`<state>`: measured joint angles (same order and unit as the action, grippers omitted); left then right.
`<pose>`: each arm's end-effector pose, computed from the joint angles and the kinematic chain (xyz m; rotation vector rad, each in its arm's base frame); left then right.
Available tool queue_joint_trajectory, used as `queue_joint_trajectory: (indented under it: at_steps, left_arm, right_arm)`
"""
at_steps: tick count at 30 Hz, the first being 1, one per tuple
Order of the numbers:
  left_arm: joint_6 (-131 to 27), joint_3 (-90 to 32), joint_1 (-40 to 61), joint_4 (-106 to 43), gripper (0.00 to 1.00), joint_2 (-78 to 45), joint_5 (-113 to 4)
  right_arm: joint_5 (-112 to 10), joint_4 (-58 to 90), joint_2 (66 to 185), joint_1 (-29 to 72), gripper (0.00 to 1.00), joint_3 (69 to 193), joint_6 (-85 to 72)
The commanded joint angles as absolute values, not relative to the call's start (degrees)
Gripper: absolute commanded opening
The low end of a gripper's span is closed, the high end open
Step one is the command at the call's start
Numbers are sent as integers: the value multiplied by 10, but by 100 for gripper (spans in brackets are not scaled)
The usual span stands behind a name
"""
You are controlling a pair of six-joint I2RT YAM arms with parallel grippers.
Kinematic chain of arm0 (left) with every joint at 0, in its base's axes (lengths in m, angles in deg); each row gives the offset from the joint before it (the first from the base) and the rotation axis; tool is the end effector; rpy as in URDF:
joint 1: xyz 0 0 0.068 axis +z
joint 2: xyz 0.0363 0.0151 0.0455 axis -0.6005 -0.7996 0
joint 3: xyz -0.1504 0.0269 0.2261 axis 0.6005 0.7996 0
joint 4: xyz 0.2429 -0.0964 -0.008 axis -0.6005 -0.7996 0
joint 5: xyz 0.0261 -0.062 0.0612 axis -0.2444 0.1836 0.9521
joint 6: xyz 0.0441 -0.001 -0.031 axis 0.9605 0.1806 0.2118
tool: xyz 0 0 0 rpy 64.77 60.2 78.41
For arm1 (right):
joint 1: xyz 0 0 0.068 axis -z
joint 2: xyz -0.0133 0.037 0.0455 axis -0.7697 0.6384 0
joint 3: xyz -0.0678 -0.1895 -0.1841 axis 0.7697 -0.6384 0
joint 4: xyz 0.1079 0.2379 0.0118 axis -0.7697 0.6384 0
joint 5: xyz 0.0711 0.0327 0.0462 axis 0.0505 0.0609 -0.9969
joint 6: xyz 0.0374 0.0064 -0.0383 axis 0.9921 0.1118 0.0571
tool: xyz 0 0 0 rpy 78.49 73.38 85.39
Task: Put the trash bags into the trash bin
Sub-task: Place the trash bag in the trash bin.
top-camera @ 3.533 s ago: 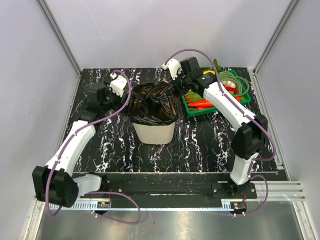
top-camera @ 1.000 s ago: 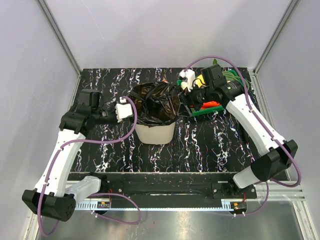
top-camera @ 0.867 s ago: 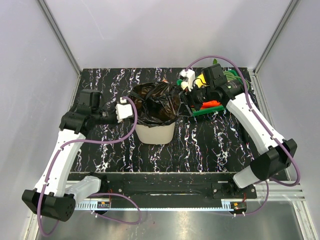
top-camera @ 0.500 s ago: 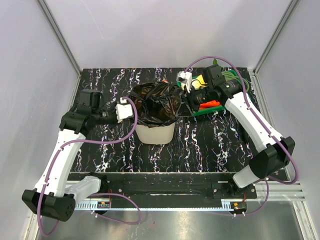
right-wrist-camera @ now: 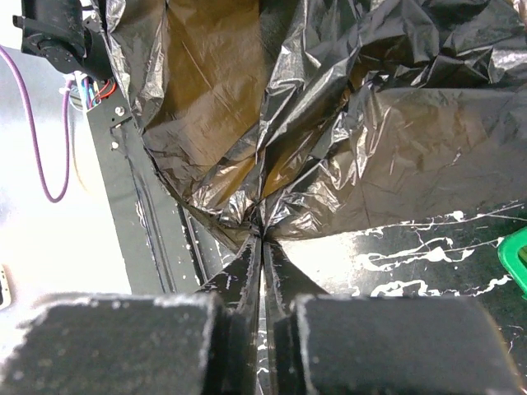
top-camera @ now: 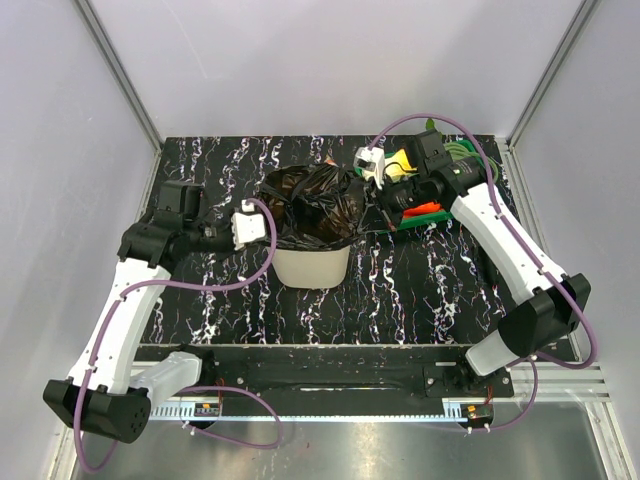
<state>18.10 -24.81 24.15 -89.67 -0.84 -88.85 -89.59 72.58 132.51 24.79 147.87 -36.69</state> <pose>0.1777 -0.0651 0.3624 1.5216 1.5650 -0.4542 0.2704 0.1575 0.3768 -1.2700 1.9822 0.9977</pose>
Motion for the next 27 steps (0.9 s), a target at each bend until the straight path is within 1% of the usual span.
queue_joint_trajectory:
  at_steps: [1, 8, 20, 27]
  left_arm:
    - [212, -285, 239, -918, 0, 2, -919]
    - [225, -274, 238, -939, 0, 7, -943]
    - [282, -227, 238, -984, 0, 19, -938]
    - [281, -194, 238, -948, 0, 21, -899]
  right_arm:
    - [-885, 744, 1305, 255, 6, 1486, -392]
    - [-885, 752, 1301, 255, 0, 1462, -406]
    - [-864, 699, 1289, 255, 0, 1376, -393]
    - [-810, 648, 1303, 255, 0, 1348, -363]
